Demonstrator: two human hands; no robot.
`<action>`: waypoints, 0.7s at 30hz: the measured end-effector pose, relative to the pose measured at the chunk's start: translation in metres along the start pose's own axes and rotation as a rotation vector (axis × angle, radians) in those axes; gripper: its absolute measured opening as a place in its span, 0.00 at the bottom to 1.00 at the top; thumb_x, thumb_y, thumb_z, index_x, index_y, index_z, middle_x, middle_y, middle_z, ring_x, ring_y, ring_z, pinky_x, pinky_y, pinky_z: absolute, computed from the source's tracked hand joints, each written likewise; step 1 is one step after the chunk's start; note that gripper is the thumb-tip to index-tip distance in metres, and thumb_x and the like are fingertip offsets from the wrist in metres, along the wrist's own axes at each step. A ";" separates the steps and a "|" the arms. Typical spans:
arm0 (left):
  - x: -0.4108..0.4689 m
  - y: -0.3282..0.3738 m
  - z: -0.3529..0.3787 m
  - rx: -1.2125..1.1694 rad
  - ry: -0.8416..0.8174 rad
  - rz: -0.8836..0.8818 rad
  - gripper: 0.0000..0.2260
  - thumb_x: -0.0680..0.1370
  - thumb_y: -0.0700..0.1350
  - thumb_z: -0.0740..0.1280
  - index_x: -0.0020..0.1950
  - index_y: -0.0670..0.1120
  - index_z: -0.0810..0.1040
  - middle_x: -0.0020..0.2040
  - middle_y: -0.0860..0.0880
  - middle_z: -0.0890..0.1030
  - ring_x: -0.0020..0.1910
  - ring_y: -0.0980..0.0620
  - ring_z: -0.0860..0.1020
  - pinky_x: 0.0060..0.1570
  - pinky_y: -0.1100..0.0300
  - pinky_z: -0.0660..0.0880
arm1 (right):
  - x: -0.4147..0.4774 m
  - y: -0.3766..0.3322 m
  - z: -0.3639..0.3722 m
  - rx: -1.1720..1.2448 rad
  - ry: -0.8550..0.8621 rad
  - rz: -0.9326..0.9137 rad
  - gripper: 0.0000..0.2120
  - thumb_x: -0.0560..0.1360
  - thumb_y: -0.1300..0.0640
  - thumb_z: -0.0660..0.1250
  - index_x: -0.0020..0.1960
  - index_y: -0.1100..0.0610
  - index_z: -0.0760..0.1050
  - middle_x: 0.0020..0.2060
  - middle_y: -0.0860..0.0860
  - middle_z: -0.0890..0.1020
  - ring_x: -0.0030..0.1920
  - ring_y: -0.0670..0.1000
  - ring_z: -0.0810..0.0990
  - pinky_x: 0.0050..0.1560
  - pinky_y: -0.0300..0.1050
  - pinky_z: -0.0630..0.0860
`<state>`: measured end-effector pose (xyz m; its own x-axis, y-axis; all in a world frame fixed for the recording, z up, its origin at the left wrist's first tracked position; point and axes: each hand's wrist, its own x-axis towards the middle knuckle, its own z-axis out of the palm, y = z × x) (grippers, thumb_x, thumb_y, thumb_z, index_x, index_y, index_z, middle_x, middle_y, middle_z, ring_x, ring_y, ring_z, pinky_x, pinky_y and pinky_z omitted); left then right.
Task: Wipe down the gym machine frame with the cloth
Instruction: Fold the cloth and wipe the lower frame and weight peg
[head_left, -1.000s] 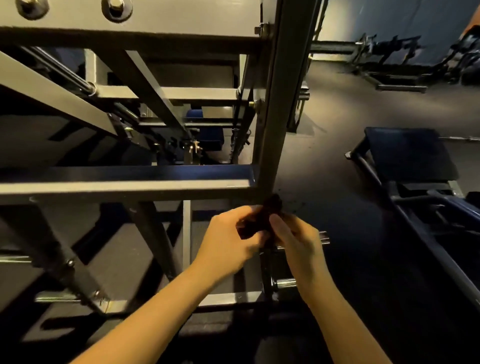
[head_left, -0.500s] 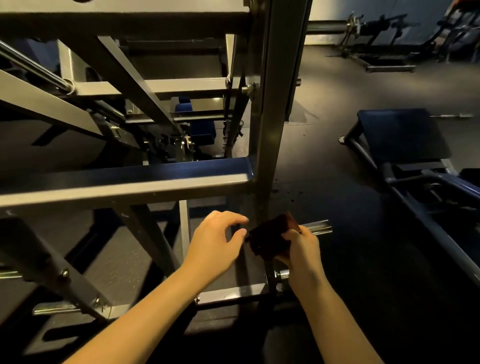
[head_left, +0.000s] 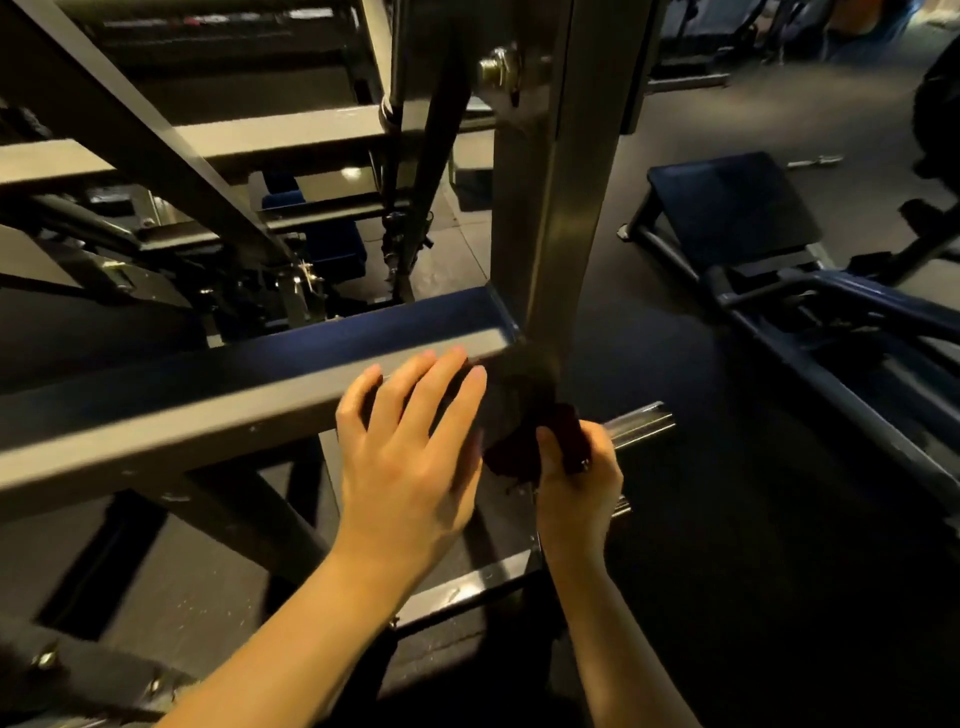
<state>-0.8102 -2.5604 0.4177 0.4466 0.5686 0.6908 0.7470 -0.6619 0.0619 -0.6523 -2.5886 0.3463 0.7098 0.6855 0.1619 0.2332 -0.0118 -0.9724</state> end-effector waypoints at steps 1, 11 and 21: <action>-0.006 0.000 0.004 0.005 0.018 0.018 0.24 0.75 0.42 0.75 0.71 0.42 0.78 0.73 0.41 0.74 0.73 0.40 0.68 0.73 0.41 0.59 | -0.003 0.012 0.000 0.004 -0.020 0.072 0.03 0.80 0.55 0.69 0.51 0.47 0.77 0.45 0.45 0.82 0.48 0.41 0.83 0.50 0.45 0.83; -0.032 0.011 0.062 -0.188 -0.007 -0.158 0.11 0.78 0.43 0.71 0.60 0.44 0.80 0.52 0.44 0.81 0.49 0.47 0.76 0.46 0.59 0.68 | 0.013 0.015 -0.003 -0.093 0.000 -0.205 0.05 0.79 0.54 0.72 0.48 0.56 0.78 0.39 0.45 0.82 0.43 0.43 0.83 0.45 0.39 0.82; -0.054 0.006 0.105 -0.530 0.020 -0.353 0.18 0.80 0.34 0.68 0.35 0.51 0.70 0.26 0.58 0.67 0.28 0.61 0.73 0.30 0.73 0.66 | 0.026 -0.010 0.002 0.046 0.021 -0.424 0.07 0.77 0.51 0.73 0.49 0.54 0.78 0.41 0.45 0.83 0.44 0.42 0.84 0.47 0.32 0.79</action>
<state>-0.7783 -2.5444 0.3052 0.2044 0.7910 0.5766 0.5004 -0.5907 0.6329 -0.6374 -2.5695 0.3601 0.5710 0.6079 0.5518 0.4779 0.3004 -0.8255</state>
